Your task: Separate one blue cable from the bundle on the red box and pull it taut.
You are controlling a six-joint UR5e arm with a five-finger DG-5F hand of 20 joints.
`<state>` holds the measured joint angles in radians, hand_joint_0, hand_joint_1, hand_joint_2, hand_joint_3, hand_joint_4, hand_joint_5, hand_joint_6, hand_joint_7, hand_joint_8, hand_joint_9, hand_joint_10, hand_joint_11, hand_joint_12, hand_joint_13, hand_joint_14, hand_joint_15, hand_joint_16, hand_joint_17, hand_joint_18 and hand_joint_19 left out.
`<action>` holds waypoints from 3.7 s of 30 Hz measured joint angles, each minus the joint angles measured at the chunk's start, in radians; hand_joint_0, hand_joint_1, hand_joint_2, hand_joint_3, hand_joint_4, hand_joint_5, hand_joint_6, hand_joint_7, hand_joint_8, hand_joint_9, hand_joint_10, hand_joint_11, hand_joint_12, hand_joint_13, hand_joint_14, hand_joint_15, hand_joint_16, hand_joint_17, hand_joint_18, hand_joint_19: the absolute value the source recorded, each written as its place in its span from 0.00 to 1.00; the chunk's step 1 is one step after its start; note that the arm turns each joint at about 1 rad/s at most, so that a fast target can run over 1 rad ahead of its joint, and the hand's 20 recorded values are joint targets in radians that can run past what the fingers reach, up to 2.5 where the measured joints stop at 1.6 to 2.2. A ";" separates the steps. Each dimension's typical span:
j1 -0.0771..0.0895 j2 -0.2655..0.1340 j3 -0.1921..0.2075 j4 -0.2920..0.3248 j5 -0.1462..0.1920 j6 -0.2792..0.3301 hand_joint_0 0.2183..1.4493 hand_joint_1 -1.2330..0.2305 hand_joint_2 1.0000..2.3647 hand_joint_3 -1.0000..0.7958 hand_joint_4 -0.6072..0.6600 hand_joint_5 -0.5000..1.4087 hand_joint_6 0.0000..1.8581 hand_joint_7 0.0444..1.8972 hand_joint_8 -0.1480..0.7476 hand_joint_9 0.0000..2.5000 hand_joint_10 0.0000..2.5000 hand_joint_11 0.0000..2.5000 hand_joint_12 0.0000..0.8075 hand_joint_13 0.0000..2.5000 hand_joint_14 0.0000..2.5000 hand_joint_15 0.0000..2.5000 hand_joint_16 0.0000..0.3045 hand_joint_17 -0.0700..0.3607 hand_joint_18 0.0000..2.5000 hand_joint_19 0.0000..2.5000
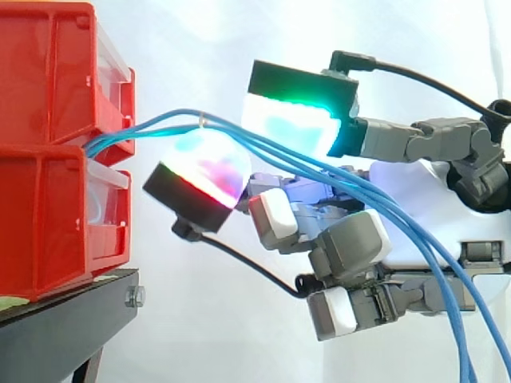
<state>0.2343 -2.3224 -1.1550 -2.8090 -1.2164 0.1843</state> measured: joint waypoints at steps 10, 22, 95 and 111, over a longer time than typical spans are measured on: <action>-0.008 0.000 0.000 -0.001 0.000 0.001 0.33 0.33 0.01 0.38 0.52 0.20 0.50 0.37 0.51 0.46 0.01 0.25 0.54 0.54 0.01 0.33 0.19 0.47 0.40 0.30; -0.011 0.000 0.000 -0.023 -0.012 -0.001 0.28 0.41 0.01 0.43 0.54 0.23 0.50 0.40 0.56 0.52 0.01 0.23 0.62 0.58 0.01 0.32 0.24 0.55 0.46 0.29; -0.048 0.121 0.000 -0.342 -0.068 -0.149 0.31 0.33 0.00 0.28 0.46 0.24 0.49 0.48 0.52 0.56 0.01 0.31 0.55 0.55 0.01 0.33 0.19 0.46 0.42 0.29; -0.050 0.133 0.000 -0.353 -0.068 -0.149 0.24 0.35 0.00 0.28 0.51 0.22 0.48 0.40 0.54 0.52 0.01 0.29 0.58 0.54 0.01 0.32 0.21 0.49 0.42 0.28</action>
<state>0.1844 -2.1895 -1.1551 -3.1622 -1.2840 0.0353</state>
